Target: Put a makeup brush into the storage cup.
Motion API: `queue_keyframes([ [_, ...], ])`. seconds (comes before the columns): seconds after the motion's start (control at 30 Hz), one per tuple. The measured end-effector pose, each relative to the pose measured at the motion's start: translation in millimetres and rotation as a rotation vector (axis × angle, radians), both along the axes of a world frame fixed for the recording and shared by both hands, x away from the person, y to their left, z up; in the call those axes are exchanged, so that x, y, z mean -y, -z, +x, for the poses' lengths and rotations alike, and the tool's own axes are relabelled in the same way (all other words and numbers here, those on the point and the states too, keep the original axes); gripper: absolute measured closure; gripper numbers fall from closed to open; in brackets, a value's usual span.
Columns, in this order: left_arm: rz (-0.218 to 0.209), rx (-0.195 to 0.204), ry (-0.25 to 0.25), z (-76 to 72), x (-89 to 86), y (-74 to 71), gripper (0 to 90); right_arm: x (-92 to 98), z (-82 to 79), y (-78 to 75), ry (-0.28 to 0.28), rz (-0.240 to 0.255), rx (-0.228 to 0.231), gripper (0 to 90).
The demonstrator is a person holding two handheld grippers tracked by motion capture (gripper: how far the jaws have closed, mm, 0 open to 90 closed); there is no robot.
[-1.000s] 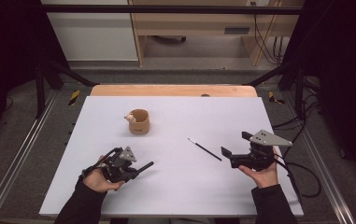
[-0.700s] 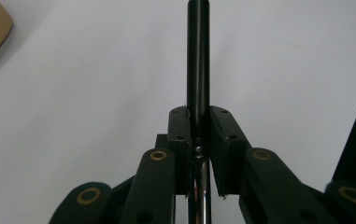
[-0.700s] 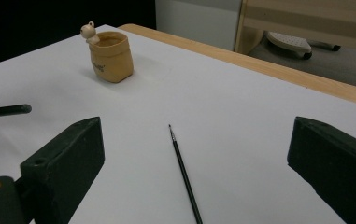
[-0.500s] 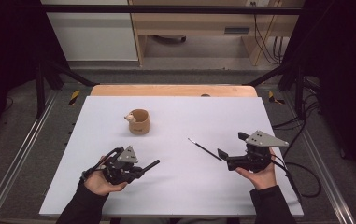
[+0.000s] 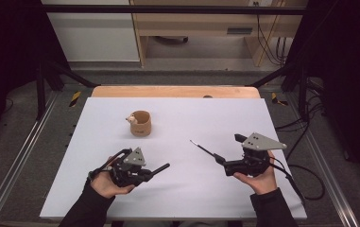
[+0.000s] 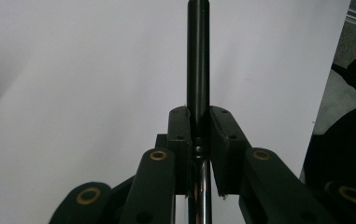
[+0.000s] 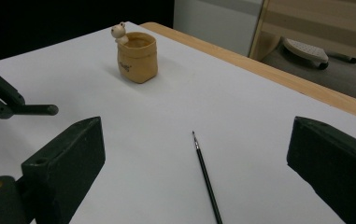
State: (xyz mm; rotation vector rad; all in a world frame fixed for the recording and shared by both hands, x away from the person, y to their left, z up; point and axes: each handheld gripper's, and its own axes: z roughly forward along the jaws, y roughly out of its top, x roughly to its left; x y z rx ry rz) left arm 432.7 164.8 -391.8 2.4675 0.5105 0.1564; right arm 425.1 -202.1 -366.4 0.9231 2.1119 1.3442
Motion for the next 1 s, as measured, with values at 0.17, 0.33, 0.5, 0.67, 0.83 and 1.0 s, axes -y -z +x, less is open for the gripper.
queue_keyframes([
  [0.17, -0.012, -0.012, 0.032, 4.6, 4.8, -4.7, 78.9, -7.4, 1.1, 0.9, -0.029, -0.046, -0.016, 4.9],
  [0.33, 0.001, -0.003, 0.057, 8.1, 15.1, -9.6, 78.9, -12.0, 1.1, -0.6, -0.042, -0.074, -0.021, 5.7],
  [0.5, 0.007, 0.008, 0.075, 10.9, 25.2, -15.8, 78.9, -19.1, -1.0, -6.0, -0.070, -0.110, -0.014, 6.1],
  [0.67, 0.000, 0.008, 0.102, 13.2, 31.9, -21.8, 78.9, -27.5, -4.3, -12.4, -0.108, -0.154, -0.002, 7.3],
  [0.83, -0.004, 0.006, 0.105, 16.7, 34.9, -25.1, 78.9, -34.0, -5.1, -14.0, -0.129, -0.188, -0.007, 7.6],
  [1.0, 0.002, 0.002, 0.114, 20.8, 37.0, -27.1, 78.9, -41.1, -5.5, -15.4, -0.148, -0.229, -0.010, 7.5],
])
